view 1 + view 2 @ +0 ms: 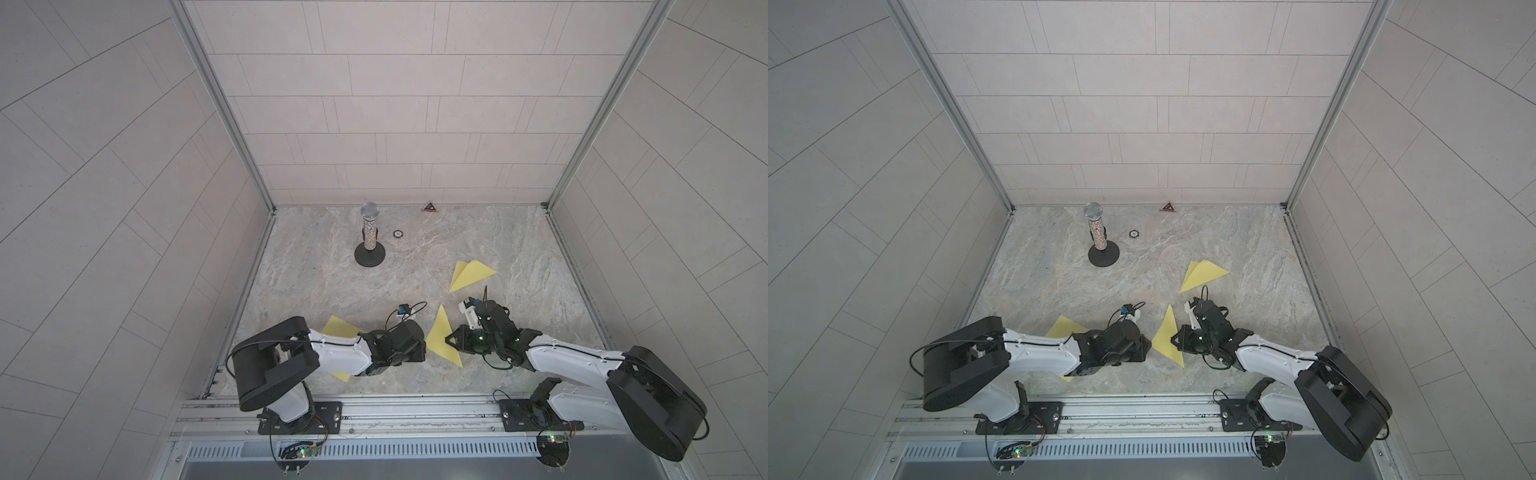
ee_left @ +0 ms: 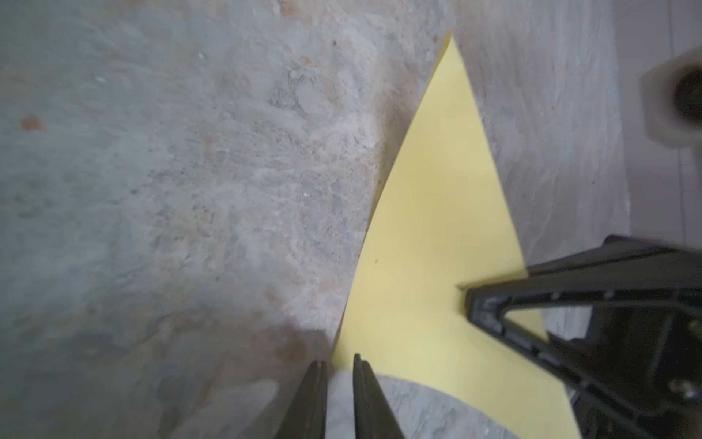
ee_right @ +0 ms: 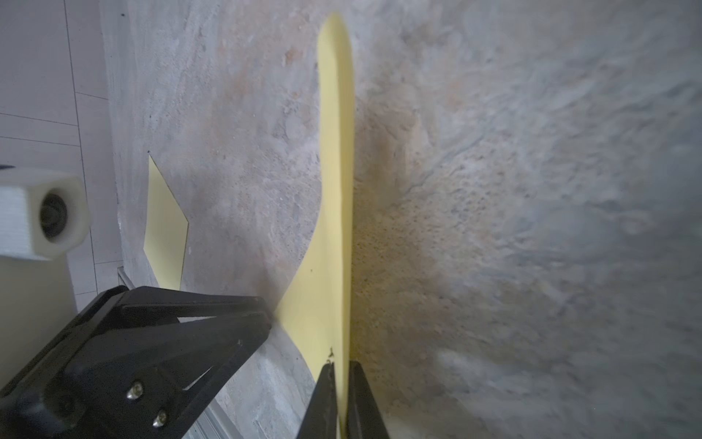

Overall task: Fold the square paper diagonally
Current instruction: Pick up the paper from the center of the board, then place the paper at the center of the board.

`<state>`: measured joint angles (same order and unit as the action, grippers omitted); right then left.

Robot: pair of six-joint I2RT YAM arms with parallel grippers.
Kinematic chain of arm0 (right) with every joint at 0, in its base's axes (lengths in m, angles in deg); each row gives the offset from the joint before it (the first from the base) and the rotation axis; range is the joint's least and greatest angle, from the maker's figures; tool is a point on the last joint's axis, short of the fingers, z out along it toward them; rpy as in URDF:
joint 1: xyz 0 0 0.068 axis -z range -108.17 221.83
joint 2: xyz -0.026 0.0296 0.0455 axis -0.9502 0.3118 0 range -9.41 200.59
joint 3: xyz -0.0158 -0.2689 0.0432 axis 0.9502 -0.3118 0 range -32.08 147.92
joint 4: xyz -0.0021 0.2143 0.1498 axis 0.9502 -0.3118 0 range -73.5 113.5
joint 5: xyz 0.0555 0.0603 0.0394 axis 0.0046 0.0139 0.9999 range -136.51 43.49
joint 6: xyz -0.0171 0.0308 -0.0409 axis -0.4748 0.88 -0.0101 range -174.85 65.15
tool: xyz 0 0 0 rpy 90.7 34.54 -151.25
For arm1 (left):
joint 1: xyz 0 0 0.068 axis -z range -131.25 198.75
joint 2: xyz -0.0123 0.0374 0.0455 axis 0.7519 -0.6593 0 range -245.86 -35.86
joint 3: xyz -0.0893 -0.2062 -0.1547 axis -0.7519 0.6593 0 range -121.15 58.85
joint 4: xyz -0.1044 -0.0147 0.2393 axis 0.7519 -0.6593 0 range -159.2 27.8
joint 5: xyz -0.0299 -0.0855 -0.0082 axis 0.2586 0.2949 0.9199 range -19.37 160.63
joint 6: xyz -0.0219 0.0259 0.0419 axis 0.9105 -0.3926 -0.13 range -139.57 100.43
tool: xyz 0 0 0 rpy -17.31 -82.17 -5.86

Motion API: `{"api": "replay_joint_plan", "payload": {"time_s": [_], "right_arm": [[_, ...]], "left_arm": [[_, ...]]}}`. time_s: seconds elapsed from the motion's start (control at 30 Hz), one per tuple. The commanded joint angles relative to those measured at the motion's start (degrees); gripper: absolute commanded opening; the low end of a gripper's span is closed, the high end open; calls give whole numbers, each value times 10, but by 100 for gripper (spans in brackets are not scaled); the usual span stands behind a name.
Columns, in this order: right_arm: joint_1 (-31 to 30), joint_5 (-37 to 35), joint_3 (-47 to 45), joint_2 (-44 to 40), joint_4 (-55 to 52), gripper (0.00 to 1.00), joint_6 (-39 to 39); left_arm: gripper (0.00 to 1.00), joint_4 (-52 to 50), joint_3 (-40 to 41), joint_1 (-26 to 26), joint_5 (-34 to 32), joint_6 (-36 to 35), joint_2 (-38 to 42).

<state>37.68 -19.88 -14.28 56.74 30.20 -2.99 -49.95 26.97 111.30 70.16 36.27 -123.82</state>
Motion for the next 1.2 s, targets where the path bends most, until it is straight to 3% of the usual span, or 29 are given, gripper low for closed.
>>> {"api": "replay_joint_plan", "payload": {"time_s": [0.0,0.13,0.47,0.7,0.83,0.97,1.17], "right_arm": [[1,-44,-2,-51,-45,10,-7],[1,-109,-5,-126,-86,10,14],[25,-372,-5,-318,-194,10,187],[168,-380,27,-263,-186,4,247],[263,-341,-16,-211,-55,5,282],[347,-274,-19,-110,53,6,269],[399,-205,13,59,208,8,242]], "left_arm": [[41,-126,-28,2,-7,-34,44],[57,-180,-42,2,-35,-41,106],[61,-248,10,2,-115,-33,287],[62,-244,60,1,-147,-16,367],[63,-247,78,1,-154,-11,397],[63,-253,90,-1,-158,-9,408],[63,-253,99,-7,-165,-5,399]]}}
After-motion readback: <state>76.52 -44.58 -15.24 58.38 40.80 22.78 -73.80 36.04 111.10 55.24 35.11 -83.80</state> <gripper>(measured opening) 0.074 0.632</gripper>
